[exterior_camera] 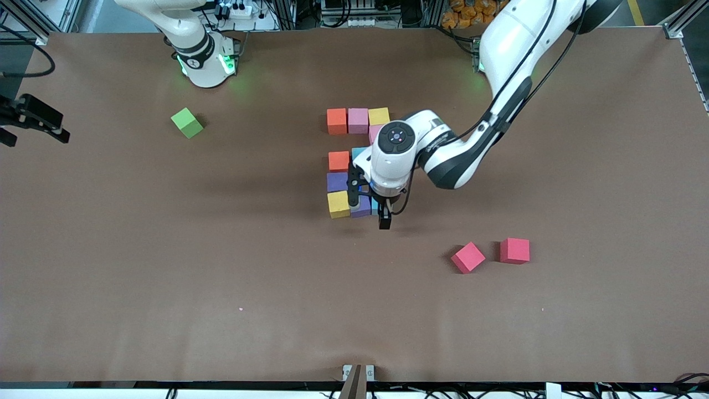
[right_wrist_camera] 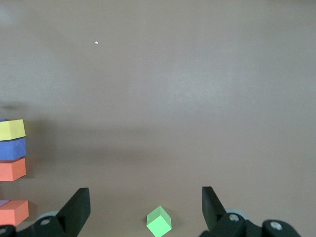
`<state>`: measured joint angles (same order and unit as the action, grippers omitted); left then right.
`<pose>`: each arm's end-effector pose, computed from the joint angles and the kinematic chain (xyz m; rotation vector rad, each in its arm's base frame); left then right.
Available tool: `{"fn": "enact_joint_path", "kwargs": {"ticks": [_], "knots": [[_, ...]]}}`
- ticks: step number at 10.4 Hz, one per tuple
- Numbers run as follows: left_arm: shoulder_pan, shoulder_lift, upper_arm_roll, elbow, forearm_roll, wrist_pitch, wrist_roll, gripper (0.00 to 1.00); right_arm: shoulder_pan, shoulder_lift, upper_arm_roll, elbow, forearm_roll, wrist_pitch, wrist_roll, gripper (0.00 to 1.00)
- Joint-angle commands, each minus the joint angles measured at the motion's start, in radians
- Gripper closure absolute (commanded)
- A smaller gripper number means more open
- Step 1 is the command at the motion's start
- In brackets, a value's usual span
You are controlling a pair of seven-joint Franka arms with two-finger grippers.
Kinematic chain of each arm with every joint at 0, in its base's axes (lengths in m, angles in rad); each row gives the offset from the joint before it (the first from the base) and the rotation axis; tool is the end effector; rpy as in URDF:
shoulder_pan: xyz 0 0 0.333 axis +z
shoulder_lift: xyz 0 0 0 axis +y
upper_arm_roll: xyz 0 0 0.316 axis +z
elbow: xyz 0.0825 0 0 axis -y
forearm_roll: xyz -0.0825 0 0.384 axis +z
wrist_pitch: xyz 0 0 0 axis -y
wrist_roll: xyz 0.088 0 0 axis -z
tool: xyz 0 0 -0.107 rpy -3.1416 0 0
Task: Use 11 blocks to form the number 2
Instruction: 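Open the left gripper and lift it off the cyan cube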
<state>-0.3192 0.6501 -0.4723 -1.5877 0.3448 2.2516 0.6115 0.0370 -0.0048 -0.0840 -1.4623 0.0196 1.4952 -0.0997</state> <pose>0.5346 -0.4569 0.2948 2.2773 -2.1487 0.1497 0.5447 -0.0235 0.6712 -3.1227 -0.0852 -0.0610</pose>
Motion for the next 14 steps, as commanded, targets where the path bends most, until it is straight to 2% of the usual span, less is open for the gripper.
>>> {"fn": "enact_joint_path", "kwargs": {"ticks": [1, 3, 6, 9, 12, 14], "knots": [[0.046, -0.146, 0.009, 0.0, -0.12, -0.125, -0.042, 0.0, -0.006, 0.011, 0.0, 0.031, -0.001, -0.021, -0.015, 0.0], [0.161, -0.252, 0.008, 0.067, -0.151, -0.335, -0.126, 0.0, 0.0, 0.014, 0.0, 0.034, 0.002, -0.02, -0.014, 0.0], [0.264, -0.309, 0.009, 0.146, -0.162, -0.516, -0.255, 0.0, -0.011, 0.014, -0.002, 0.033, 0.0, -0.019, -0.011, 0.0], [0.359, -0.404, 0.012, 0.146, -0.159, -0.57, -0.372, 0.0, -0.009, 0.015, -0.003, 0.031, -0.003, -0.021, -0.018, 0.0], [0.419, -0.479, 0.009, 0.143, -0.162, -0.694, -0.654, 0.0, 0.001, 0.023, -0.002, 0.03, -0.004, -0.021, -0.017, 0.0], [0.419, -0.516, 0.006, 0.141, -0.162, -0.743, -0.842, 0.0, -0.012, 0.023, -0.003, 0.031, -0.001, -0.02, -0.015, 0.0]]}}
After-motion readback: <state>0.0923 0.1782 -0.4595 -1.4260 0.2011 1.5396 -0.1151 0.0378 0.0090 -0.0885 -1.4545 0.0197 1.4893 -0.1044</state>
